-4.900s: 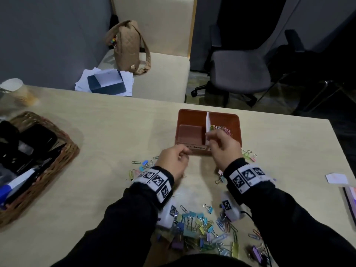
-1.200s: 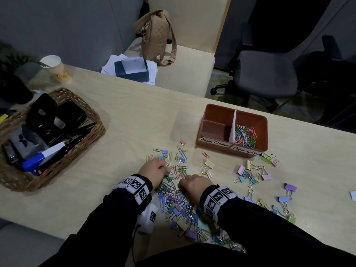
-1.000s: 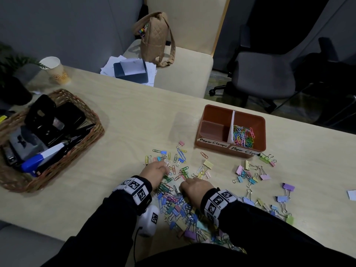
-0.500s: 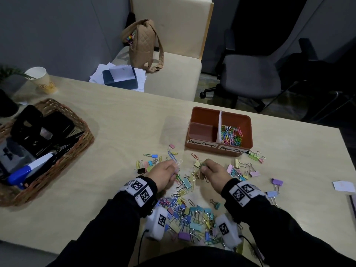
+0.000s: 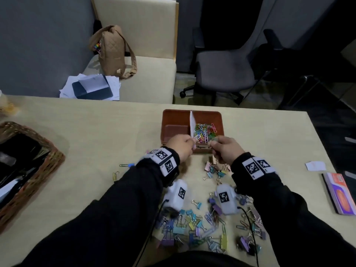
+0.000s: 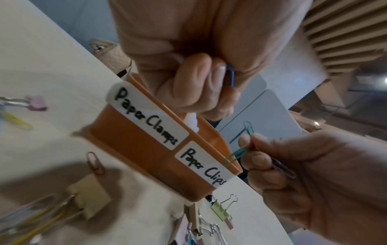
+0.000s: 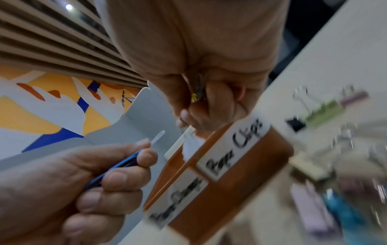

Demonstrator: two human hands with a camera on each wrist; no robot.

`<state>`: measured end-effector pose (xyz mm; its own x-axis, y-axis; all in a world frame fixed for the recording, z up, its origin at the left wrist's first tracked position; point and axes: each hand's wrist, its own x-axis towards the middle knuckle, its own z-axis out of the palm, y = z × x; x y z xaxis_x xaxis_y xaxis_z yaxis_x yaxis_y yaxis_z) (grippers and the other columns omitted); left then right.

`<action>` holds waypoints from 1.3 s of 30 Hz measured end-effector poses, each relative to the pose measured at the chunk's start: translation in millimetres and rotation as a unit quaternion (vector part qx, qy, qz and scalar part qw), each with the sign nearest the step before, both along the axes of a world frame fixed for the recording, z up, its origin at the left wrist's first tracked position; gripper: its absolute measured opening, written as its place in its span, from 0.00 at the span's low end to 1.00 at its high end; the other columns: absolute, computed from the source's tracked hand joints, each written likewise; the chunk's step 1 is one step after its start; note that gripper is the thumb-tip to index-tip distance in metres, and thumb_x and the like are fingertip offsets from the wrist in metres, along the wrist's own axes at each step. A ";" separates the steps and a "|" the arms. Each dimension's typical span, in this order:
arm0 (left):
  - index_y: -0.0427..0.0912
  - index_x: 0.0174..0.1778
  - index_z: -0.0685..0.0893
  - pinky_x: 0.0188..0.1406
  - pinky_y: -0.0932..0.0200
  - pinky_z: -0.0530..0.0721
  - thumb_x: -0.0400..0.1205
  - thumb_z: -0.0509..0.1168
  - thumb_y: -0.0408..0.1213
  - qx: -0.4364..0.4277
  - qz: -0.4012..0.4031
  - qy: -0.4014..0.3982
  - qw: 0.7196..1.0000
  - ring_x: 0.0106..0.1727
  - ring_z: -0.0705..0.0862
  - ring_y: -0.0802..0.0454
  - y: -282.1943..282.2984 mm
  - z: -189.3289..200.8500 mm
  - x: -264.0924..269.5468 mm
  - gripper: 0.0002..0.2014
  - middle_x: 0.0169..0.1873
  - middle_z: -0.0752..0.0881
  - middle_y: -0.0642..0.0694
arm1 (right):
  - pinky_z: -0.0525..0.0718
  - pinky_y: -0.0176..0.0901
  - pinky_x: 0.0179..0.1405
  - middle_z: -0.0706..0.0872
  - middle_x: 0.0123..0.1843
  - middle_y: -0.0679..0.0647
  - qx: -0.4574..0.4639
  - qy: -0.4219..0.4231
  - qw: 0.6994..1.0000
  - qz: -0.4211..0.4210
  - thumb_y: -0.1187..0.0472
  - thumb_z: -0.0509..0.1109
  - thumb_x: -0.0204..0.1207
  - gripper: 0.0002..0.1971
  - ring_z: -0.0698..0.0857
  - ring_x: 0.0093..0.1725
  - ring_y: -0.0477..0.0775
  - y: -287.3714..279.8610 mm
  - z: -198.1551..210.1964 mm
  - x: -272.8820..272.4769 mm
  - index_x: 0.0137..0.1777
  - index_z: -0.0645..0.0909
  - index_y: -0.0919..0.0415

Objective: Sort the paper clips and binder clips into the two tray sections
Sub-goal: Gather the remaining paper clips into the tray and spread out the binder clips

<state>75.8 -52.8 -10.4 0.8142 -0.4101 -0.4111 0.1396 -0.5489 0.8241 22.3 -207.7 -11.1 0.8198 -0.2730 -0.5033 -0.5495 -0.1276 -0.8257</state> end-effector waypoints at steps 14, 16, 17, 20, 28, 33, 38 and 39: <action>0.43 0.66 0.82 0.56 0.42 0.86 0.84 0.58 0.31 -0.044 0.096 0.077 0.991 0.53 0.87 0.37 -54.3 -8.8 29.9 0.16 0.52 0.85 0.41 | 0.84 0.48 0.39 0.82 0.43 0.62 0.010 0.015 0.994 -0.108 0.78 0.61 0.78 0.12 0.82 0.35 0.58 -22.6 11.5 50.4 0.53 0.79 0.64; 0.42 0.68 0.80 0.59 0.41 0.85 0.83 0.58 0.29 -0.065 0.096 0.075 0.990 0.55 0.87 0.38 -52.1 -10.7 31.4 0.18 0.56 0.86 0.39 | 0.84 0.48 0.44 0.84 0.50 0.62 -0.009 0.008 0.994 -0.109 0.79 0.59 0.78 0.19 0.83 0.45 0.58 -24.0 10.4 50.5 0.66 0.77 0.66; 0.40 0.69 0.80 0.62 0.41 0.84 0.83 0.57 0.27 -0.080 0.098 0.083 0.989 0.56 0.86 0.40 -51.4 -11.0 30.1 0.19 0.60 0.85 0.37 | 0.83 0.47 0.45 0.84 0.55 0.63 -0.006 0.003 0.993 -0.115 0.81 0.57 0.78 0.22 0.83 0.49 0.58 -24.4 10.9 50.0 0.69 0.75 0.67; 0.36 0.71 0.76 0.65 0.44 0.82 0.84 0.53 0.22 -0.128 0.104 0.114 0.980 0.64 0.82 0.41 -47.2 -7.7 24.0 0.20 0.66 0.80 0.33 | 0.84 0.46 0.49 0.82 0.59 0.63 0.032 -0.014 0.989 -0.143 0.85 0.52 0.76 0.25 0.84 0.57 0.60 -24.3 11.8 45.2 0.71 0.73 0.70; 0.47 0.43 0.86 0.28 0.62 0.83 0.82 0.60 0.26 -0.085 0.098 0.017 0.991 0.32 0.84 0.53 11.6 -1.9 -17.1 0.13 0.39 0.89 0.46 | 0.87 0.52 0.43 0.84 0.42 0.62 -0.028 -0.111 0.983 -0.141 0.84 0.64 0.72 0.15 0.85 0.40 0.59 0.2 11.3 13.1 0.47 0.80 0.64; 0.52 0.42 0.86 0.43 0.67 0.82 0.80 0.67 0.31 0.047 0.087 -0.039 0.994 0.40 0.85 0.61 77.0 -30.2 -33.4 0.09 0.42 0.88 0.54 | 0.83 0.37 0.29 0.85 0.36 0.54 -0.082 -0.064 0.993 0.062 0.76 0.69 0.75 0.12 0.83 0.33 0.50 48.5 -12.7 -7.6 0.40 0.82 0.56; 0.48 0.44 0.88 0.50 0.62 0.82 0.79 0.65 0.30 0.196 0.100 -0.099 0.970 0.45 0.86 0.49 139.4 -55.1 -24.1 0.09 0.47 0.88 0.48 | 0.81 0.29 0.37 0.88 0.39 0.47 -0.167 -0.035 0.964 0.206 0.67 0.72 0.75 0.10 0.84 0.36 0.41 89.4 -36.7 -6.9 0.40 0.84 0.50; 0.45 0.46 0.88 0.50 0.60 0.82 0.79 0.64 0.29 0.227 0.104 -0.108 0.962 0.48 0.85 0.46 149.4 -57.4 -19.8 0.09 0.49 0.87 0.45 | 0.81 0.27 0.36 0.89 0.41 0.48 -0.178 -0.027 0.958 0.222 0.67 0.72 0.76 0.07 0.84 0.37 0.40 96.5 -39.9 -5.7 0.42 0.85 0.52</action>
<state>56.0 96.7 -67.9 0.9457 -0.0466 -0.3216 0.1385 -0.8374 0.5287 16.5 -111.2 -50.9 0.9176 -0.0373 -0.3958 -0.3325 -0.6180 -0.7124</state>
